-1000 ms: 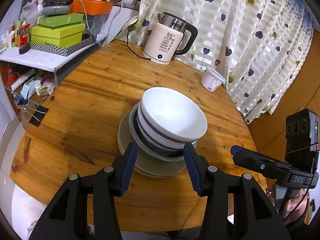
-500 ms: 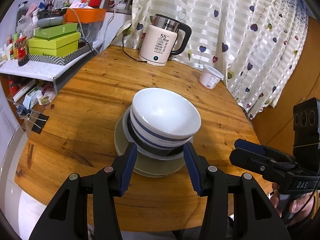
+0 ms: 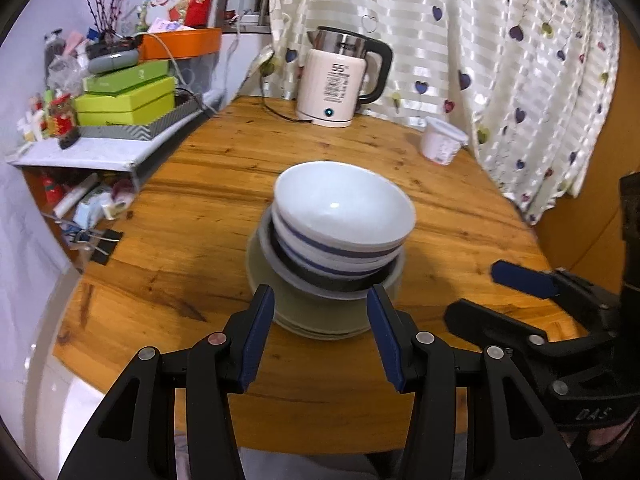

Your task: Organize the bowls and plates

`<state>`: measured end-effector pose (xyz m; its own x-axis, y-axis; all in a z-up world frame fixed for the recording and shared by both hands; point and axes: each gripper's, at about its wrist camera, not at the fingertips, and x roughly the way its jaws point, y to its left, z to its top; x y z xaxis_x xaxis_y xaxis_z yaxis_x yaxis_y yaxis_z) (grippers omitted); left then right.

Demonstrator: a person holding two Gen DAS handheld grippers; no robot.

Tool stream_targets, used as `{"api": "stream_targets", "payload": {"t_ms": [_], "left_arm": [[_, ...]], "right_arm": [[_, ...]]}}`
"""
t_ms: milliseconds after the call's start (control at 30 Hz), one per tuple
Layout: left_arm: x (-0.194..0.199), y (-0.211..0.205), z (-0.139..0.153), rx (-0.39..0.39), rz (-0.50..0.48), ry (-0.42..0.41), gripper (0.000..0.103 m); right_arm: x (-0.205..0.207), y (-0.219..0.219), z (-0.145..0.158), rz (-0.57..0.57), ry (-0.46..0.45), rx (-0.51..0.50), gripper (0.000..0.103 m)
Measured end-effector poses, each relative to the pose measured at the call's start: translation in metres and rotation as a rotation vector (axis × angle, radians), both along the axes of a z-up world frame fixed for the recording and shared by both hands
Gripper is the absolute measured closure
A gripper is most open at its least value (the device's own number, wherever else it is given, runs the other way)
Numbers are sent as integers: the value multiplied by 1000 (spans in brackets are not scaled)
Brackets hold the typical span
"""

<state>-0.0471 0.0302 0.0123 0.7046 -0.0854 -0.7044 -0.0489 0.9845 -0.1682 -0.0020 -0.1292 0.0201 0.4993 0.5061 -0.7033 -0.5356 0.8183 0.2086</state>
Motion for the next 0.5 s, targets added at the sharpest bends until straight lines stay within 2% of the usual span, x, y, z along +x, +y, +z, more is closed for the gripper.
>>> {"api": "stream_targets", "payload": {"t_ms": [500], "left_arm": [[9,-3,-17,67,37,45,53]], "right_arm": [[1,4,-11,-5,-28,-81,19]]}}
